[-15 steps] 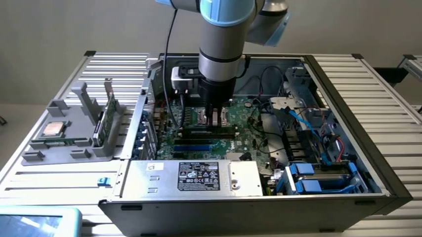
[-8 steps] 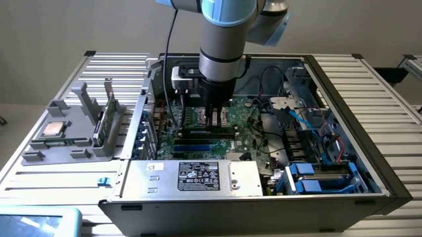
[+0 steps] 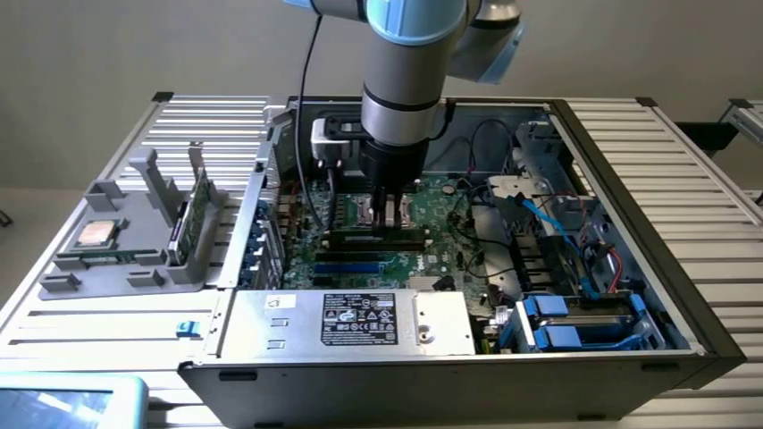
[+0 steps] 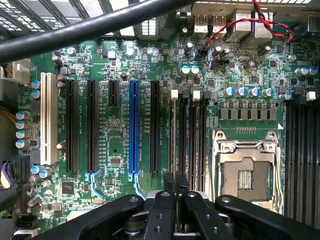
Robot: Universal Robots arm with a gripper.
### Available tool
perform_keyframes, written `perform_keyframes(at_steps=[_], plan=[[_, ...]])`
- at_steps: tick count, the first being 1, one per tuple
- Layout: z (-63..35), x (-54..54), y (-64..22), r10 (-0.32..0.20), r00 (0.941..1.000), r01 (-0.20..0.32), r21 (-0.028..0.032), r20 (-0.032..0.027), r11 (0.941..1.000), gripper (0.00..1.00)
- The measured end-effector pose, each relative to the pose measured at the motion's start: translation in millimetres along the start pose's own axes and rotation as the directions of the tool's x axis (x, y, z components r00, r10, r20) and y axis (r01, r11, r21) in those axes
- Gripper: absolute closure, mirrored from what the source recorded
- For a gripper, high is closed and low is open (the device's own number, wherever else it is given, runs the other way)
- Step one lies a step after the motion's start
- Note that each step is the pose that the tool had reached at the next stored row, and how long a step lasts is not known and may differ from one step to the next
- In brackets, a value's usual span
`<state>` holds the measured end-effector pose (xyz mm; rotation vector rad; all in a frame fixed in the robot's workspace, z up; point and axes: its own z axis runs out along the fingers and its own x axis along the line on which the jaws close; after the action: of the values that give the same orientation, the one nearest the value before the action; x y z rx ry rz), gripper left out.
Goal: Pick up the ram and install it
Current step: 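Insert the ram into the slot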
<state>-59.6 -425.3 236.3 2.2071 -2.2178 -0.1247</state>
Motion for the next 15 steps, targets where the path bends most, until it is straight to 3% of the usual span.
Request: perform_keyframes(at_steps=[11, 15], plan=[[-0.2, 0.0, 0.0, 0.000, 1.0000, 0.000, -0.0023, -0.0001, 1.0000, 0.89], [-0.2, 0.1, -0.5, 0.001, 1.0000, -0.001, -0.0063, -0.0001, 1.0000, 0.89]])
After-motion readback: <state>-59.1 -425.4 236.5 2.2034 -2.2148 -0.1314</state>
